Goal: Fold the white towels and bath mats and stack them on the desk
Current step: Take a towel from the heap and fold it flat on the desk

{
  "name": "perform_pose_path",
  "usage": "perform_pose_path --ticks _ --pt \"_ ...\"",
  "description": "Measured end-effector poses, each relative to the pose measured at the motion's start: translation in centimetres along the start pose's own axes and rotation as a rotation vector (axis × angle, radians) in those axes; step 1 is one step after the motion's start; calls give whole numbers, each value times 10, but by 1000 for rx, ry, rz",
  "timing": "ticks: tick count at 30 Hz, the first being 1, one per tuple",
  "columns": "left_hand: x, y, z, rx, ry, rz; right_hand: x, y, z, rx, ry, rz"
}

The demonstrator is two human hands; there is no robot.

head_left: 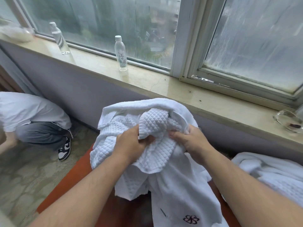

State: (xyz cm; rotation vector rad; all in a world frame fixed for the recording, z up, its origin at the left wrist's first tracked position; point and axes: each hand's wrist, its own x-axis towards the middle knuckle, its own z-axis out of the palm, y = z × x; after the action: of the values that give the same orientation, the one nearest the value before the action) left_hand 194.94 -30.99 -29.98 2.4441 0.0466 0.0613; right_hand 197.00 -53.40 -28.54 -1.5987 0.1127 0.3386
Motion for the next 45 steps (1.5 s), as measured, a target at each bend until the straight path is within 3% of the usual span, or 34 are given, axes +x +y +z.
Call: perform_pose_path --ticks 5,11,17,22,26,32,37,41,43,45 --pt "-34 31 -12 -233 87 53 -45 -17 -11 242 -36 -112" --pt "-94 121 0 -451 143 197 -120 -38 -71 433 20 -235" --pt "-150 217 58 -553 47 308 -209 -28 -168 488 111 -334" --pt "-190 300 128 -562 -139 367 -288 -2 -264 469 261 -416" --pt "-191 321 154 -600 -247 357 -305 10 -294 439 358 -392" --pt "-179 328 217 -526 -339 289 -295 55 -341 374 452 -271" --pt "-145 305 260 -237 -288 301 -250 106 -344 -63 700 81" --pt "-115 270 286 152 -113 281 -215 130 -330 -263 606 161" --pt "-100 251 297 187 -231 214 -195 140 -325 -427 507 233" --pt "-86 233 312 168 -351 214 -176 150 -324 -487 519 316"
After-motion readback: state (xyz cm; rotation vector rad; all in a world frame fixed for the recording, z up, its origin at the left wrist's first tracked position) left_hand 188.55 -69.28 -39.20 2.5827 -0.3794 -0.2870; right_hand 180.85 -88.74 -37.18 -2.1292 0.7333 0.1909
